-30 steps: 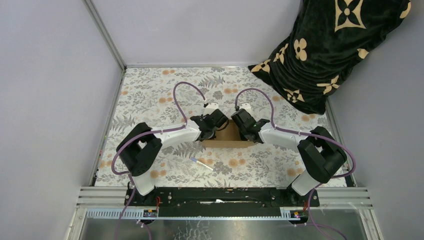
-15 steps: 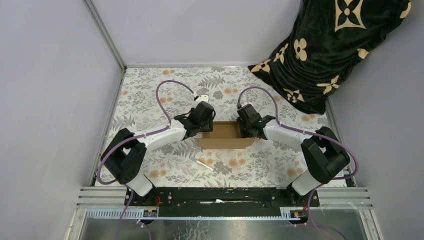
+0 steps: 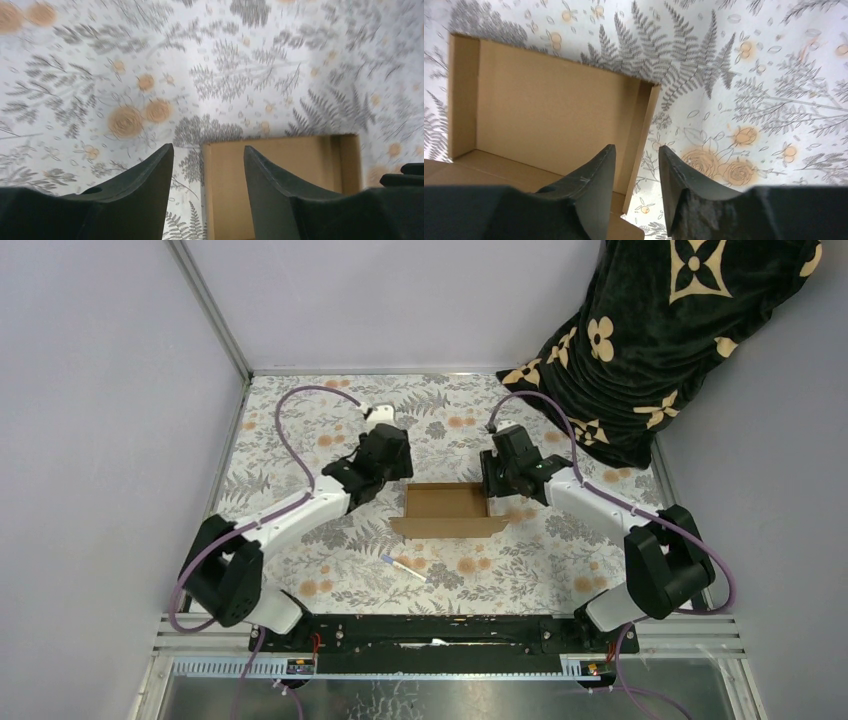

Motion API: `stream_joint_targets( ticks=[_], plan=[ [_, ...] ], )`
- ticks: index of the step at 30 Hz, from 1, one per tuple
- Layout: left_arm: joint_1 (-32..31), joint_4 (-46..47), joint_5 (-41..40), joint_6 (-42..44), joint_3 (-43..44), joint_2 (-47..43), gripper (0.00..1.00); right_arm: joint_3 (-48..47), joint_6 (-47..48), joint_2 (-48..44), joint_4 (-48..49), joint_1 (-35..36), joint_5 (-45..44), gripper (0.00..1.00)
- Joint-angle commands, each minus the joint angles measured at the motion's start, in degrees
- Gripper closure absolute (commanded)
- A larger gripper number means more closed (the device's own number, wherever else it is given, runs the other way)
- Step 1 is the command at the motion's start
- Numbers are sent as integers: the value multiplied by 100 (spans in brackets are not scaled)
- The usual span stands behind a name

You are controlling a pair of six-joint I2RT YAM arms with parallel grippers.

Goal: Fold the paper box

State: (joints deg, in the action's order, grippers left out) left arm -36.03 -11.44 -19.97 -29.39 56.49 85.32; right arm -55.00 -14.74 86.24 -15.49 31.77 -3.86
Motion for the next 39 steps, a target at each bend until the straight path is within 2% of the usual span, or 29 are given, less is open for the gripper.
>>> stream_joint_targets(
  ticks=[1, 5, 7, 9, 11, 15, 20, 25, 29, 34, 36, 39],
  plan=[
    [139, -114, -587, 109, 313, -543, 39, -491, 140, -225, -112, -340, 351, 52],
    [140, -532, -689, -227, 143, -1167, 40, -837, 193, 14, -97, -680, 560, 46],
    [128, -760, -622, -494, -49, -1554, 48, -1114, 243, 254, -140, -850, 653, 46],
    [60, -895, -502, -754, -343, -2023, 60, -1439, 322, 570, -218, -945, 743, 46],
    [-110, -1014, -478, -994, -604, -2470, 65, -1767, 395, 998, -304, -969, 791, 46],
    [-598, -1414, -409, -1412, -823, -2989, 66, -2127, 419, 1614, -225, -988, 1066, 46],
    [-1426, -1764, -514, -1892, -931, -3579, 57, -2372, 463, 2196, -130, -988, 1404, 46],
    [-2137, -2292, -551, -2502, -1122, -4323, 58, -2411, 479, 2457, -87, -988, 1594, 46],
    [-2425, -2553, -607, -2851, -1339, -4934, 59, -2364, 506, 2558, -49, -989, 1659, 45],
    [-2523, -1978, 66, -2773, -1698, -5040, 54, -2322, 497, 2693, 34, -990, 1796, 45],
    [-2607, -1769, 337, -2777, -1871, -4805, 56, -2330, 483, 2732, 45, -986, 1839, 46],
    [-3040, -1413, 306, -3000, -2171, -4535, 61, -2369, 486, 2774, 42, -987, 1910, 46]
  ],
)
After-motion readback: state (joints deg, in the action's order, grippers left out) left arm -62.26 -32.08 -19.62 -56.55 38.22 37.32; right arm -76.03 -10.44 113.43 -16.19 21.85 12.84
